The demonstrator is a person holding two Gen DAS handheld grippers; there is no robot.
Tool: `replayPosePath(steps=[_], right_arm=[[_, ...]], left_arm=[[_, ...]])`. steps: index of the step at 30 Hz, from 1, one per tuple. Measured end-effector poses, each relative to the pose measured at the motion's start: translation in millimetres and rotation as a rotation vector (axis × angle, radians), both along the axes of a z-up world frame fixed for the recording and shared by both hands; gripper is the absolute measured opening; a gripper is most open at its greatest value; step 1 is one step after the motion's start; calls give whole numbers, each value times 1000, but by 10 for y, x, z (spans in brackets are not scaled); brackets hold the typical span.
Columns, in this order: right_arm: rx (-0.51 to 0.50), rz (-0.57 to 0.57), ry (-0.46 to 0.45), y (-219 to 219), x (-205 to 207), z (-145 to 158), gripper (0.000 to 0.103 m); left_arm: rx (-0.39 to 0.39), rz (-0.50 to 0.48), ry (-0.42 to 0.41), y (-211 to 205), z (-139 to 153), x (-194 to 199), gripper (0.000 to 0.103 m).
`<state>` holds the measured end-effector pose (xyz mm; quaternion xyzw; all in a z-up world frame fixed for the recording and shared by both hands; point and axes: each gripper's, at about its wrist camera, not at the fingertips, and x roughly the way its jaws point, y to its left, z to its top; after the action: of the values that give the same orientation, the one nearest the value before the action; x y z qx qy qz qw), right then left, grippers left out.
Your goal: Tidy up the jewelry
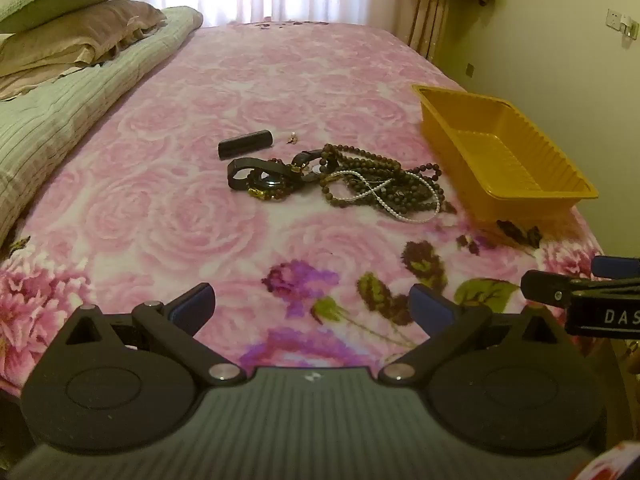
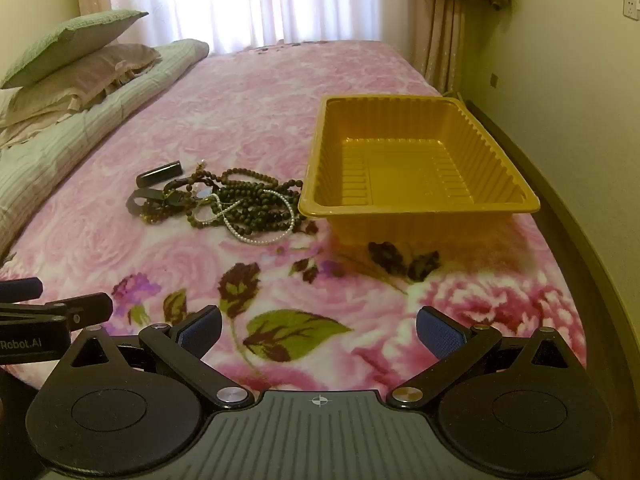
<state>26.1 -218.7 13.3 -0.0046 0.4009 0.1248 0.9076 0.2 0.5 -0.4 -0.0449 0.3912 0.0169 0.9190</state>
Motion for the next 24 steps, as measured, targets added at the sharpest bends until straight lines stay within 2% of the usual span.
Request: replayPosePath(steps=[4, 24], right_arm=[[-1, -1, -3, 7, 0, 3, 103], [1, -8, -8, 4, -5, 34, 103]], left_arm=[[-26, 1, 9, 14, -7, 12, 102], [-6, 12, -13, 22, 3, -10, 101]])
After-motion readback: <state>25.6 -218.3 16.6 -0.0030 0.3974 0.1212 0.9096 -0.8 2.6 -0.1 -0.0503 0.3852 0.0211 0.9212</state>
